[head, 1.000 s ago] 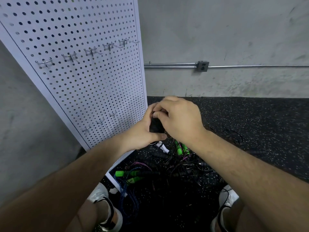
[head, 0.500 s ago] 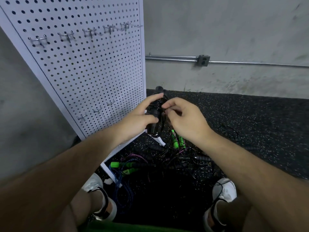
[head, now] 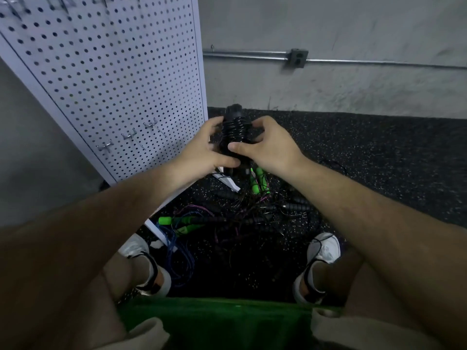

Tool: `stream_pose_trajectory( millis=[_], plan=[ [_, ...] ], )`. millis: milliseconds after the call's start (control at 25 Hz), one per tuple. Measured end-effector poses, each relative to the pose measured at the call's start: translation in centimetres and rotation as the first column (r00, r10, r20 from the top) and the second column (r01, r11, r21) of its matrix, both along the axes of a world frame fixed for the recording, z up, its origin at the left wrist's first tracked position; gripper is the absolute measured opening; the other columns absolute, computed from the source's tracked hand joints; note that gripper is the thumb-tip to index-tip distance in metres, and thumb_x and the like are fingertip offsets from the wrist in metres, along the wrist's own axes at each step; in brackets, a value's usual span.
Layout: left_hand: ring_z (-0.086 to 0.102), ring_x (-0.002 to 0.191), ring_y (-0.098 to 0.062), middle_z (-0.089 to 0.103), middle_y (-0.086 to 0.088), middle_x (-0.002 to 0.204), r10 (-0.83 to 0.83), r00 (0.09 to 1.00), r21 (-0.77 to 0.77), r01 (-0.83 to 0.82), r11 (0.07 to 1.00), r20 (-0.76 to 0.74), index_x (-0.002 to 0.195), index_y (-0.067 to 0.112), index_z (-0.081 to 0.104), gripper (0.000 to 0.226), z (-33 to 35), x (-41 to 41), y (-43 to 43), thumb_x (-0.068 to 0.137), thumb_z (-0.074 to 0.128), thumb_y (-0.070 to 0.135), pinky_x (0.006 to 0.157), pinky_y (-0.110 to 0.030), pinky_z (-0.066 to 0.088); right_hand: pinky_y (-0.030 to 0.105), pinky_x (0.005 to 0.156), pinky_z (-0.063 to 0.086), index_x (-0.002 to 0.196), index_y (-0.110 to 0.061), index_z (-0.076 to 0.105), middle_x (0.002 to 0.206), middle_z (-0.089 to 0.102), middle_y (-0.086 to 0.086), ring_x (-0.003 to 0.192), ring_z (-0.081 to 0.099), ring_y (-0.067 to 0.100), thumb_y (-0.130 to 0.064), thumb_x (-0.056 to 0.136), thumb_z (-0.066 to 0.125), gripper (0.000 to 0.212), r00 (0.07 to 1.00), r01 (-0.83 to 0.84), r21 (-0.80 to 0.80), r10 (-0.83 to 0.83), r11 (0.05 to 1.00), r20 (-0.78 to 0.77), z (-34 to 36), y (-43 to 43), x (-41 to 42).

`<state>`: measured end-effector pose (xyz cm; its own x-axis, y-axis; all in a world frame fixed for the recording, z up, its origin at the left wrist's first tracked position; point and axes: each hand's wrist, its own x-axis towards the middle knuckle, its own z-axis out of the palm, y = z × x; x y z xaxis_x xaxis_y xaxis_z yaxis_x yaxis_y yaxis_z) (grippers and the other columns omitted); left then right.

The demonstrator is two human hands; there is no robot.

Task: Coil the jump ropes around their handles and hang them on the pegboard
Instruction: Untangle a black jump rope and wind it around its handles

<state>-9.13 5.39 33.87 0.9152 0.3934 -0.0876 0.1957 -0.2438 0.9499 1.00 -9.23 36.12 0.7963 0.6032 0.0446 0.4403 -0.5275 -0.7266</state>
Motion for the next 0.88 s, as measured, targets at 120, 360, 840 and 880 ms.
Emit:
stream_pose_trajectory(
  millis=[120, 360, 840, 880],
  plan=[
    [0.070, 0.101, -0.018, 0.047, -0.001, 0.139, -0.001, 1.000, -0.030, 0.001, 1.000, -0.020, 0.149, 0.025, 0.032, 0.090, -0.7, -0.1, -0.5, 0.079, 0.079, -0.007, 0.082, -0.037, 0.062, 0.023, 0.065, 0.045, 0.136, -0.016, 0.045, 0.094, 0.059, -0.011, 0.084, 0.061, 0.008, -0.043, 0.075, 0.083, 0.077, 0.998, -0.051, -0.056, 0.049, 0.997, -0.047, -1.2, -0.3, 0.5],
    [0.063, 0.110, -0.023, 0.047, 0.011, 0.123, 0.078, 0.993, -0.035, -0.082, 0.996, -0.093, 0.143, 0.032, 0.035, 0.072, -3.4, -0.6, -1.5, 0.086, 0.068, 0.001, 0.087, -0.053, 0.059, 0.028, 0.077, 0.046, 0.128, -0.015, 0.050, 0.109, 0.063, -0.005, 0.098, 0.062, 0.014, -0.039, 0.074, 0.084, 0.068, 0.981, -0.165, -0.142, 0.147, 0.976, -0.125, -5.5, 0.7, -0.1],
    [0.057, 0.107, -0.021, 0.056, -0.002, 0.123, 0.221, 0.820, -0.066, -0.300, 0.952, -0.528, 0.130, 0.026, 0.044, 0.048, -23.8, -7.2, 1.6, 0.090, 0.070, 0.018, 0.089, -0.036, 0.050, 0.037, 0.088, 0.052, 0.132, -0.017, 0.044, 0.121, 0.066, 0.010, 0.111, 0.064, 0.031, -0.037, 0.077, 0.081, 0.069, 0.873, -0.253, -0.318, 0.074, 0.914, -0.482, -27.5, 5.0, -9.1],
    [0.056, 0.111, -0.021, 0.054, -0.003, 0.128, 0.214, 0.801, -0.078, -0.308, 0.948, -0.559, 0.136, 0.023, 0.043, 0.055, -25.5, -7.8, 2.0, 0.090, 0.073, 0.020, 0.095, -0.039, 0.051, 0.038, 0.084, 0.053, 0.131, -0.019, 0.045, 0.119, 0.067, 0.009, 0.107, 0.065, 0.030, -0.038, 0.078, 0.080, 0.066, 0.859, -0.268, -0.317, 0.076, 0.910, -0.507, -29.2, 5.5, -9.9]
  ],
)
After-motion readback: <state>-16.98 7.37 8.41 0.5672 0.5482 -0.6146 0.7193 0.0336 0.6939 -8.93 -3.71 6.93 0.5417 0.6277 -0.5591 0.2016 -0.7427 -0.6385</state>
